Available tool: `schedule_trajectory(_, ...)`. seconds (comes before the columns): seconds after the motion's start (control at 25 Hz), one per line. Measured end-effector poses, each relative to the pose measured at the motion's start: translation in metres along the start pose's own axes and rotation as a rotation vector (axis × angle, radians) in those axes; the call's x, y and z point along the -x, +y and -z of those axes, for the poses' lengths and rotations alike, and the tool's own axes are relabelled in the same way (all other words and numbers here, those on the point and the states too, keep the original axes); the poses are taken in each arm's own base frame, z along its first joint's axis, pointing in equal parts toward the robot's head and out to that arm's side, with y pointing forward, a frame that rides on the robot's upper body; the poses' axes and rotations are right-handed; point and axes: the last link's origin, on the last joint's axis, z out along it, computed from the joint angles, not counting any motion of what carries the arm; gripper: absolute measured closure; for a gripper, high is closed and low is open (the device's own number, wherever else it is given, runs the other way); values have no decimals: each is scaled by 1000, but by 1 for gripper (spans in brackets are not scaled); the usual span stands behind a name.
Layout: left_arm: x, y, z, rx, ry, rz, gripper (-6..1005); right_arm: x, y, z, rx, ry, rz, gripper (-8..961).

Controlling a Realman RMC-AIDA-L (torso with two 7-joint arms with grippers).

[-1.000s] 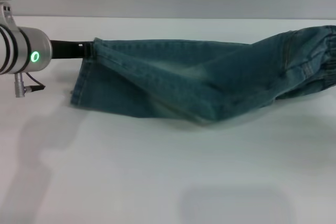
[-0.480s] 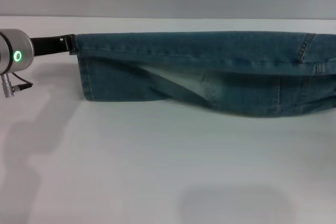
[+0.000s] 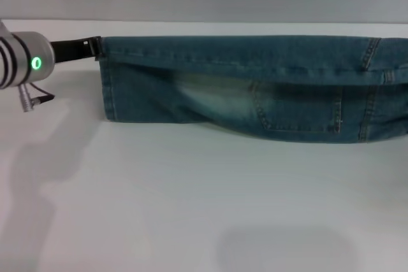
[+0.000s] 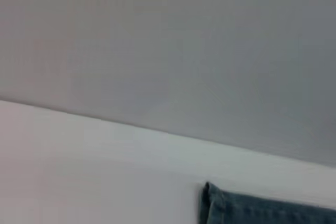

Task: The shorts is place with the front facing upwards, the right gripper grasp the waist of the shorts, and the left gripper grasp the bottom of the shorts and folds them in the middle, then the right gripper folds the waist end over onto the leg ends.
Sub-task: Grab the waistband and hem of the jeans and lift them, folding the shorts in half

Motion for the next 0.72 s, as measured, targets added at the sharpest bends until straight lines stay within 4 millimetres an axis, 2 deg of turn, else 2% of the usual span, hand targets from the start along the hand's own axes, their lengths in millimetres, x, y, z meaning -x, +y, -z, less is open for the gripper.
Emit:
schedule_trajectory(0.32,16,-14,-50,-9,68,153,910,9,-5,-28,-78,-121,158,836)
schedule_trajectory(0.4,17,-13,-55,-13,72,142,910,11,-10,-33,-124,-125,198,826)
schedule_trajectory(0.52,16,-10,-57,-8,72,134,858,14,-11,-35,-146,-123,243,812)
schedule_trajectory(0.72,12,-6,-56,3,77,129,771,9,-11,-32,-142,-97,353,630)
